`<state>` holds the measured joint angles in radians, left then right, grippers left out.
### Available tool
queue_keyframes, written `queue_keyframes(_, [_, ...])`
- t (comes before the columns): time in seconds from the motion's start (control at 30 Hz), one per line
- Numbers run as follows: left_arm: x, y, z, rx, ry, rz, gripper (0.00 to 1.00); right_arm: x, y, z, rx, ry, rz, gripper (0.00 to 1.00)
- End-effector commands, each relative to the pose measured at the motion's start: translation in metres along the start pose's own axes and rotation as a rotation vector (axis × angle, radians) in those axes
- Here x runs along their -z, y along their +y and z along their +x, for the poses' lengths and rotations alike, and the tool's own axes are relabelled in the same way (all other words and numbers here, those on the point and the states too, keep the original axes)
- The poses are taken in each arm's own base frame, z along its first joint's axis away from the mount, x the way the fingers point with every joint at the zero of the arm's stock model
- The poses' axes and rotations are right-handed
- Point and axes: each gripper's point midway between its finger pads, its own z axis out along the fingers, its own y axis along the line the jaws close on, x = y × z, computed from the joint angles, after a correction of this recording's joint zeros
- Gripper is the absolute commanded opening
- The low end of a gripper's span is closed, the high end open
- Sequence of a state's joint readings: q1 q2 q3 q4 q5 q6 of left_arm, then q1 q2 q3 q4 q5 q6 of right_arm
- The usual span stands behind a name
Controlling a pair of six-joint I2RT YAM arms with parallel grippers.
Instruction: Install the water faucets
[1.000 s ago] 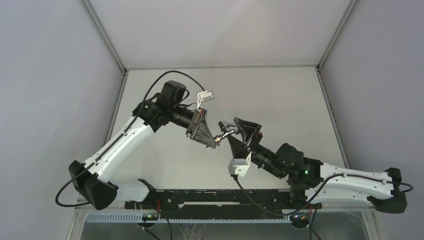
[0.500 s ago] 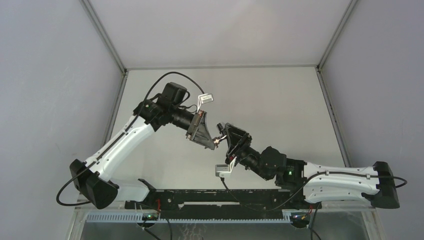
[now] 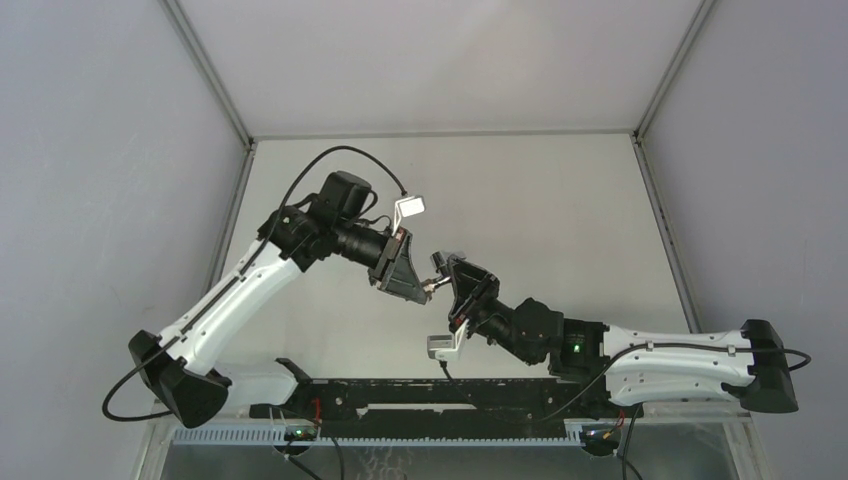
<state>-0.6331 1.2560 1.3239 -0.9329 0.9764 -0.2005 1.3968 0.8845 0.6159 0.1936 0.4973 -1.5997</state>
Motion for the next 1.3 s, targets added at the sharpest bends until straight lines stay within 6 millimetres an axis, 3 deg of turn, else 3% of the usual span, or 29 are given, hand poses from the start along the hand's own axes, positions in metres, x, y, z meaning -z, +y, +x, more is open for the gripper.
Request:
queue_keyframes(0.0, [0.017, 0.023, -0.021, -0.158, -0.100, -0.210, 0.00, 0.006, -0.016, -0.013, -0.110, -0.057, 0.044, 0.00])
queue_keyframes(0.17, [0.021, 0.039, -0.022, -0.232, -0.103, -0.341, 0.00, 0.009, -0.009, -0.021, -0.201, -0.099, -0.021, 0.00])
queue_keyframes(0.43, [0.032, 0.049, -0.032, -0.414, -0.164, -0.481, 0.00, 0.012, 0.004, -0.039, -0.364, -0.169, -0.149, 0.00])
queue_keyframes(0.7, [0.040, 0.032, -0.038, -0.573, -0.271, -0.467, 0.00, 0.019, 0.004, -0.063, -0.501, -0.283, -0.246, 0.00])
queue_keyframes(1.07, [0.040, 0.025, -0.037, -0.639, -0.276, -0.449, 0.00, 0.030, 0.008, -0.094, -0.699, -0.424, -0.442, 0.00])
queue_keyframes(1.27, [0.037, 0.021, -0.030, -0.700, -0.264, -0.404, 0.00, 0.043, -0.001, -0.106, -0.955, -0.525, -0.631, 0.00])
